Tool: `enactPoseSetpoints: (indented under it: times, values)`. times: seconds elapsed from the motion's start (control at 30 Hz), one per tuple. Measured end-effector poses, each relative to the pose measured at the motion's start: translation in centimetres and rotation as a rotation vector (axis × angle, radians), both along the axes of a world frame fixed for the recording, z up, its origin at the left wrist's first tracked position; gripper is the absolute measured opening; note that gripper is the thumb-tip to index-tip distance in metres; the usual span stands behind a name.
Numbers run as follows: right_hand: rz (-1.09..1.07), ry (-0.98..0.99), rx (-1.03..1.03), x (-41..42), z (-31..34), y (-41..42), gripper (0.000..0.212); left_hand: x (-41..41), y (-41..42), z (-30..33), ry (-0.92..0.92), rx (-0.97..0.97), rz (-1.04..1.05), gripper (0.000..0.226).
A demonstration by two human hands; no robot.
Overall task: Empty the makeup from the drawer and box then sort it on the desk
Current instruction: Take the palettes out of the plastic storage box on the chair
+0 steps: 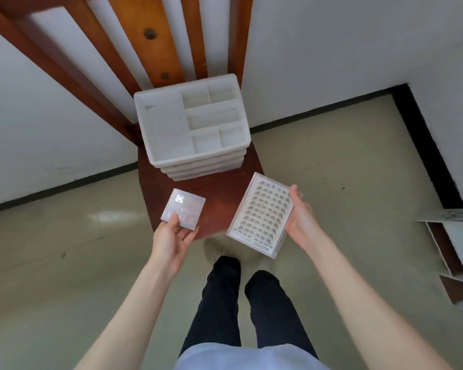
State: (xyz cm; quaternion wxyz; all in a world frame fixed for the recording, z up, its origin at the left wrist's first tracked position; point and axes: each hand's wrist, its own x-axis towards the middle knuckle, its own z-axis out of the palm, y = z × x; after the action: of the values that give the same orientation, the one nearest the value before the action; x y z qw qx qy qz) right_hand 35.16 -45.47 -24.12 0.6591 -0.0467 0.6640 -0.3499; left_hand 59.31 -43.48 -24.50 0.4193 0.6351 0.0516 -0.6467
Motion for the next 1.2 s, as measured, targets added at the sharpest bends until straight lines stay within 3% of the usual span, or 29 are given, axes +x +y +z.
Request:
enactPoseSetpoints:
  times: [0.17,0.27,0.43,0.57,0.8,0.9,1.07,1.2]
  values:
    - [-0.222,-0.01,0.029,-4.9,4.1,5.3,0.044,-3.4,2.8,4.5,-0.102,-0.061,-0.322,0.013]
    - [-0.355,-0.056,-0.037,-8.8,6.9,8.3,0.039,-6.8,3.2,7.1,-0.125,-0.114,-0.463,0.02]
    - [-0.46,-0.025,-0.244,-16.8,12.7,15.3,0.016,-17.0,4.9,11.7,-0.119,-0.229,-0.655,0.016]
    - [-0.596,0.059,-0.273,-23.8,15.5,24.3,0.009,-28.2,8.0,14.9,-0.075,-0.335,-0.814,0.007]
    - [-1.151,0.039,-0.278,-33.3,17.7,43.4,0.015,-46.8,21.2,18.1,0.098,-0.396,-1.289,0.008]
    - [-1.407,0.046,-0.288,-35.1,18.0,51.0,0.02,-53.4,27.6,18.7,0.182,-0.387,-1.521,0.013]
    - [-1.826,0.03,-0.327,-36.2,18.2,62.1,0.01,-62.1,38.0,19.2,0.309,-0.356,-1.837,0.02]
    - [-2.097,0.01,-0.387,-38.1,17.9,68.7,0.012,-68.7,45.3,18.6,0.338,-0.27,-2.028,0.016]
